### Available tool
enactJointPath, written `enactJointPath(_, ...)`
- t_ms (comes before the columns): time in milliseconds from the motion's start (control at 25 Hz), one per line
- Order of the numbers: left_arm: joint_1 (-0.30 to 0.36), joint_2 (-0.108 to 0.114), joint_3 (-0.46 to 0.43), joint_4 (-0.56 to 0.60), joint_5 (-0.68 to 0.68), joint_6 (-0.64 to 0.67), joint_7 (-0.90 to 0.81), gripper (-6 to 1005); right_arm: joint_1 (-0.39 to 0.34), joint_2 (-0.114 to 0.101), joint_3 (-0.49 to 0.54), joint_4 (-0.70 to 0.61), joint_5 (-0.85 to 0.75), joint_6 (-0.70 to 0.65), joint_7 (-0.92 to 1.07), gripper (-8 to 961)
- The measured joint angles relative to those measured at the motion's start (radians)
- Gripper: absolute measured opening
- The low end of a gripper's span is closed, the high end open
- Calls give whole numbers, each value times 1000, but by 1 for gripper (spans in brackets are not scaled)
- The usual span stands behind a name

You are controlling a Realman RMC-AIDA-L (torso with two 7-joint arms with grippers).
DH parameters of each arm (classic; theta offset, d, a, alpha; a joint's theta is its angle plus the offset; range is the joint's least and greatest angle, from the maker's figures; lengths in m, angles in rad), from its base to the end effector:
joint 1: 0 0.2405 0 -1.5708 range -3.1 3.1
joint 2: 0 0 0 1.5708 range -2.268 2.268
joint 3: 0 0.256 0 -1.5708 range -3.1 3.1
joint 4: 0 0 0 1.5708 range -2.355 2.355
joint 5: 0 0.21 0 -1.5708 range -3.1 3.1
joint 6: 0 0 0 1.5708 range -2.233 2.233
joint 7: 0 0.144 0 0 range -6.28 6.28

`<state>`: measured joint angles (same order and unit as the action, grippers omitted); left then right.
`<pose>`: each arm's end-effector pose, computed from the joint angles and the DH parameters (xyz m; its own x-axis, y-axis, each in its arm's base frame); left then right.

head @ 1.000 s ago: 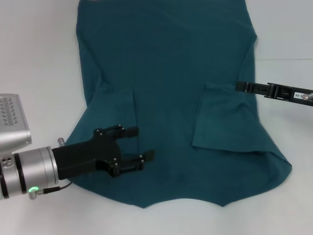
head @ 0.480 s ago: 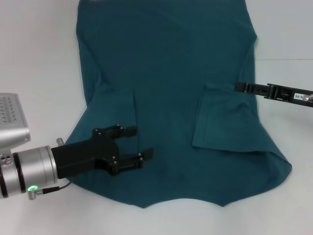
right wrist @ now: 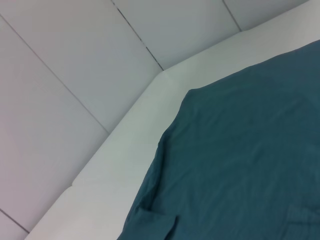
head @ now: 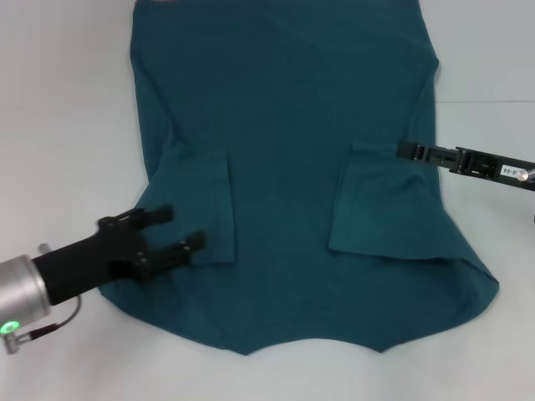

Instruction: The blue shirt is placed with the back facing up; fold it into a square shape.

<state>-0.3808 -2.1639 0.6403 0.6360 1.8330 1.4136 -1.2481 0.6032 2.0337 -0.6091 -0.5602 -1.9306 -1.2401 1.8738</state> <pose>-0.2955 0.3067 -0.0153 0.6807 0.3291 0.6545 0.6215 -0.7325 -0.2780 0.2794 0.3859 0.0227 0.3742 -0.6366 -0.6743 -0.8894 -0.4522 -0.0666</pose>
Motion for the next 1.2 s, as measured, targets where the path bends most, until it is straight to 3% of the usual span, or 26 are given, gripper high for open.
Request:
enactJointPath(440, 84, -2, -32, 56, 46, -60, -27, 778, 4, 23, 14, 2, 9, 11, -9, 934)
enactJointPath(1200, 91, -4, -33, 66, 135, -193, -18, 772, 3, 32, 13, 4, 9, 12, -10, 931)
